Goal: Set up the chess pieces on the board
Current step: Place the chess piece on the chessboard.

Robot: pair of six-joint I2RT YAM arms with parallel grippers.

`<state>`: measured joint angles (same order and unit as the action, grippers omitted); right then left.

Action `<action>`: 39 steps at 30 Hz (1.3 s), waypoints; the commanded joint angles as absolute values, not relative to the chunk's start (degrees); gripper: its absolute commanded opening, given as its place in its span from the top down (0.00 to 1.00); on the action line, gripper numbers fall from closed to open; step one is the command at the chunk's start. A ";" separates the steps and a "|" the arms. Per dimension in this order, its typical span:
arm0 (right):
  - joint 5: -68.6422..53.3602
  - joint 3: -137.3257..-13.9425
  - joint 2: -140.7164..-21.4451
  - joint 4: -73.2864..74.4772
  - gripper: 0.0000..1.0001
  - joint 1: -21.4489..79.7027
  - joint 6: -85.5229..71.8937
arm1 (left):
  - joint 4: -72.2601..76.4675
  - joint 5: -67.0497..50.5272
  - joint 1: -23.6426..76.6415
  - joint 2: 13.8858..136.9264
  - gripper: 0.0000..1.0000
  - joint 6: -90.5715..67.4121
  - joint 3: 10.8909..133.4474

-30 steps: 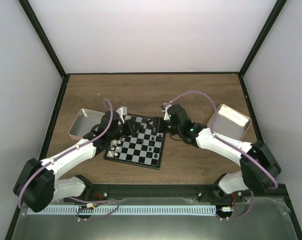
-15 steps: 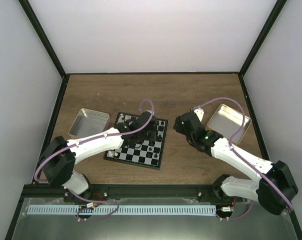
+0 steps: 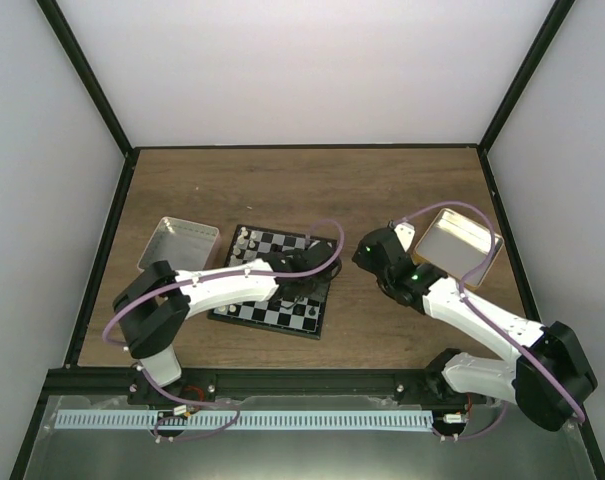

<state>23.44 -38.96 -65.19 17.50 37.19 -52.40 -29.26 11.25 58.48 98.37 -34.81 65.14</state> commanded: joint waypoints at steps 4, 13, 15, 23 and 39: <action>23.89 -37.85 -64.60 16.48 0.26 36.83 -53.17 | -29.23 12.90 59.17 101.66 0.90 -32.63 67.78; 23.00 -37.54 -65.04 15.41 0.26 36.83 -52.54 | -28.58 13.43 59.23 103.50 0.87 -32.47 68.10; 22.77 -37.53 -65.14 15.29 0.25 36.83 -52.32 | -28.52 13.57 59.18 103.90 0.87 -32.50 68.33; 22.59 -37.61 -65.20 15.46 0.25 36.84 -52.22 | -28.36 13.54 59.17 105.07 0.85 -32.35 68.53; 21.01 -37.64 -64.41 14.49 0.26 36.83 -51.43 | -29.54 12.85 58.18 97.00 0.58 -33.57 69.09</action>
<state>21.21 -37.54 -65.19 16.19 37.19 -52.34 -29.98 12.95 59.00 101.47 -32.95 68.27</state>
